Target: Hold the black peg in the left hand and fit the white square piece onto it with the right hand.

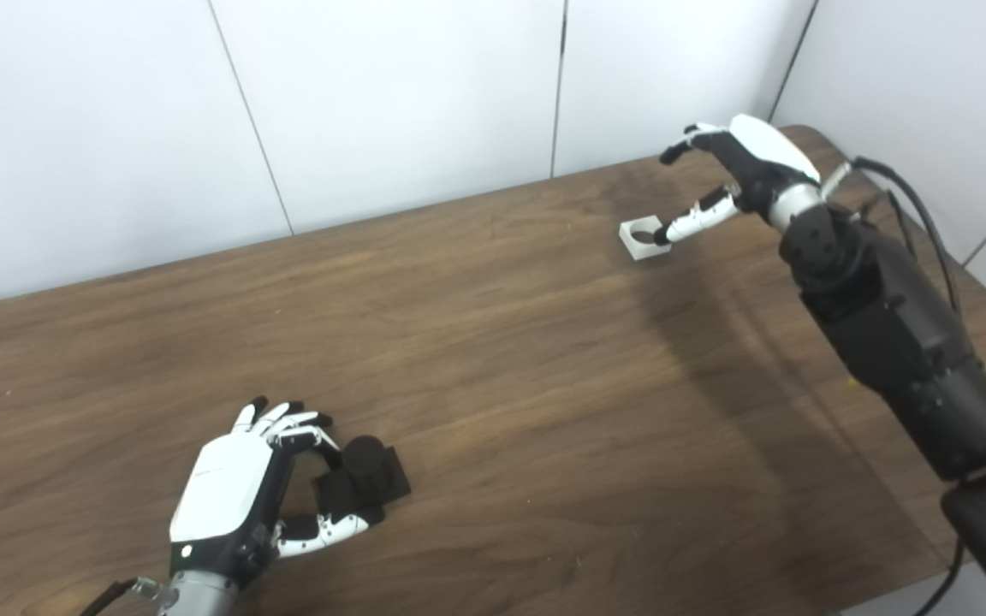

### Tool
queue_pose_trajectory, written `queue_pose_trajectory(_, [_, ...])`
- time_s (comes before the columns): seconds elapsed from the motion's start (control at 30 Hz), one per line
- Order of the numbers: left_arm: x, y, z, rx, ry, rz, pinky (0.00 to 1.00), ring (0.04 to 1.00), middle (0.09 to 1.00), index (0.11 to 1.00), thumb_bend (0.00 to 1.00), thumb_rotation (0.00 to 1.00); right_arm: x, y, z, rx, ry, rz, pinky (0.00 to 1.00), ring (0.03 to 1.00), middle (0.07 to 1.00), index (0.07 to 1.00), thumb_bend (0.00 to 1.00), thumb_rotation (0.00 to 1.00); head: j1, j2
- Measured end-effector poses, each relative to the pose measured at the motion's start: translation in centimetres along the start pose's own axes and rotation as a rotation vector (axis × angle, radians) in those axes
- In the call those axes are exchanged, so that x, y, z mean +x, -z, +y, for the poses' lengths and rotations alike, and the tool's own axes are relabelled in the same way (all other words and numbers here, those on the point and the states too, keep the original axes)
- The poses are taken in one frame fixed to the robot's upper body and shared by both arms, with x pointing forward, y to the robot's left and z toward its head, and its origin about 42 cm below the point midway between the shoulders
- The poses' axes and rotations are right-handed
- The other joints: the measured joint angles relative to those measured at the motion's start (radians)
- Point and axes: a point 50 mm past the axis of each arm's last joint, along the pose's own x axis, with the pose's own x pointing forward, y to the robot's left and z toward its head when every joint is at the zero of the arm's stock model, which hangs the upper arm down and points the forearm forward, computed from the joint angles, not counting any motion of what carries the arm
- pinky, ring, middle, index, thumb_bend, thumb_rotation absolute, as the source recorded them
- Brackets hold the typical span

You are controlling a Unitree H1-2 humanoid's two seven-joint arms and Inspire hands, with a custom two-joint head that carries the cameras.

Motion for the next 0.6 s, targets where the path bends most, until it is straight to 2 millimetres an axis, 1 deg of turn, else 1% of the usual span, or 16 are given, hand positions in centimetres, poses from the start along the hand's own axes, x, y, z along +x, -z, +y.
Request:
queue_pose_trajectory(0.13, [0.0,-0.1,-0.1,-0.003,0.000,0.000,1.00,0.888,0.778,0.486,0.52,0.05,1.7,0.0,0.3,-0.069,-0.069,0.032,1.00,0.969,0.922,0.708,0.88,0.17,0.003,-0.002])
queue_pose_trajectory(0.23, [0.0,-0.1,-0.1,-0.004,-0.001,0.000,1.00,0.889,0.779,0.486,0.52,0.05,2.4,-0.1,0.7,-0.104,-0.097,0.047,1.00,0.978,0.931,0.711,0.87,0.17,0.005,0.000])
queue_pose_trajectory(0.4, [-0.1,-0.1,-0.1,-0.006,-0.002,0.003,1.00,0.892,0.782,0.486,0.52,0.05,3.6,0.0,0.7,-0.131,-0.119,0.079,1.00,0.981,0.925,0.712,0.87,0.17,0.006,0.003])
queue_pose_trajectory(0.5, [-0.3,-0.2,-0.1,-0.008,-0.003,0.004,1.00,0.892,0.782,0.486,0.52,0.05,3.7,0.0,0.8,-0.140,-0.129,0.085,1.00,0.986,0.930,0.724,0.86,0.18,0.006,0.005])
queue_pose_trajectory(0.6, [-0.4,-0.1,-0.1,-0.009,-0.004,0.008,1.00,0.892,0.782,0.486,0.52,0.05,3.7,-0.2,1.4,-0.171,-0.154,0.087,1.00,0.988,0.934,0.732,0.85,0.18,0.006,0.006])
